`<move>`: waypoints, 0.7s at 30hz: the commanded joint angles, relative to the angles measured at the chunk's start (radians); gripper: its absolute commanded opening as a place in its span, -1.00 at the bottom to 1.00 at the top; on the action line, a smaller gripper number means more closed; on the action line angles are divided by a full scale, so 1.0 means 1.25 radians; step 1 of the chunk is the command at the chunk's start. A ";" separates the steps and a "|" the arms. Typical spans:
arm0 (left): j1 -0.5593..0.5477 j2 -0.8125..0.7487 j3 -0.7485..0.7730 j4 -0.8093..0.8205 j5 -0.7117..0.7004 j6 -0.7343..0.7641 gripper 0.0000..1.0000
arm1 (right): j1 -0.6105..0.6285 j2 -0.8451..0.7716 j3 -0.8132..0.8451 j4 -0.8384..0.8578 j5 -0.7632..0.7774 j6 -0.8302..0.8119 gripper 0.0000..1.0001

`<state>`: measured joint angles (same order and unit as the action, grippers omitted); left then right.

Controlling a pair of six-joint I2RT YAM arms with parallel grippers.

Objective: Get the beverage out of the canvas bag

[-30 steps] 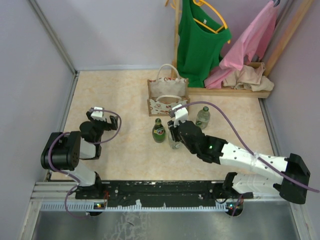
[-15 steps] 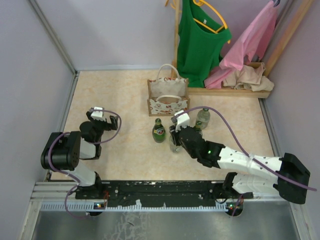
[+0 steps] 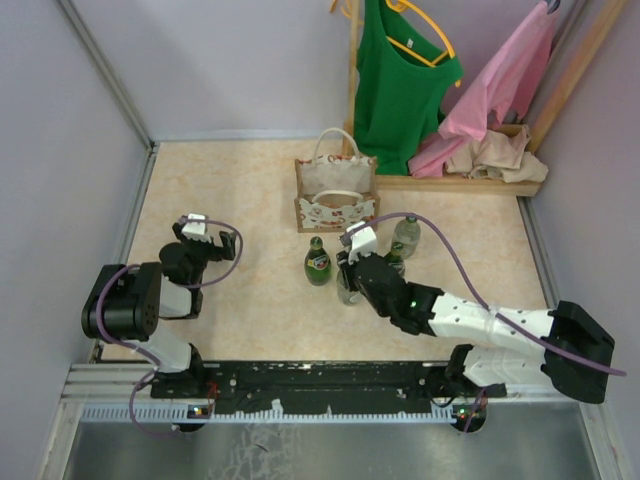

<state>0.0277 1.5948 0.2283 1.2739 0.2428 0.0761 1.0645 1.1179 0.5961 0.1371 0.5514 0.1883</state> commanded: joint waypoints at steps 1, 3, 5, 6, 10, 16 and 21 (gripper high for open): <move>-0.005 0.000 0.011 0.007 -0.002 0.004 1.00 | 0.006 -0.002 0.023 0.124 0.036 0.020 -0.49; -0.005 0.000 0.011 0.007 -0.002 0.004 1.00 | 0.006 0.003 0.024 0.121 0.037 0.020 -0.28; -0.005 0.000 0.011 0.007 -0.002 0.003 1.00 | 0.007 0.008 0.026 0.119 0.039 0.020 -0.21; -0.005 0.000 0.011 0.007 -0.002 0.003 1.00 | 0.006 0.010 0.027 0.119 0.040 0.021 -0.13; -0.005 0.001 0.011 0.007 -0.002 0.004 1.00 | 0.007 0.012 0.031 0.114 0.043 0.021 0.23; -0.004 -0.001 0.010 0.008 -0.003 0.004 1.00 | 0.007 -0.004 0.064 0.091 0.053 0.002 0.29; -0.004 -0.001 0.010 0.008 -0.002 0.004 1.00 | 0.005 -0.035 0.108 0.088 0.125 -0.070 0.59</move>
<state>0.0277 1.5948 0.2283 1.2739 0.2424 0.0761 1.0649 1.1297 0.6399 0.1928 0.6044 0.1749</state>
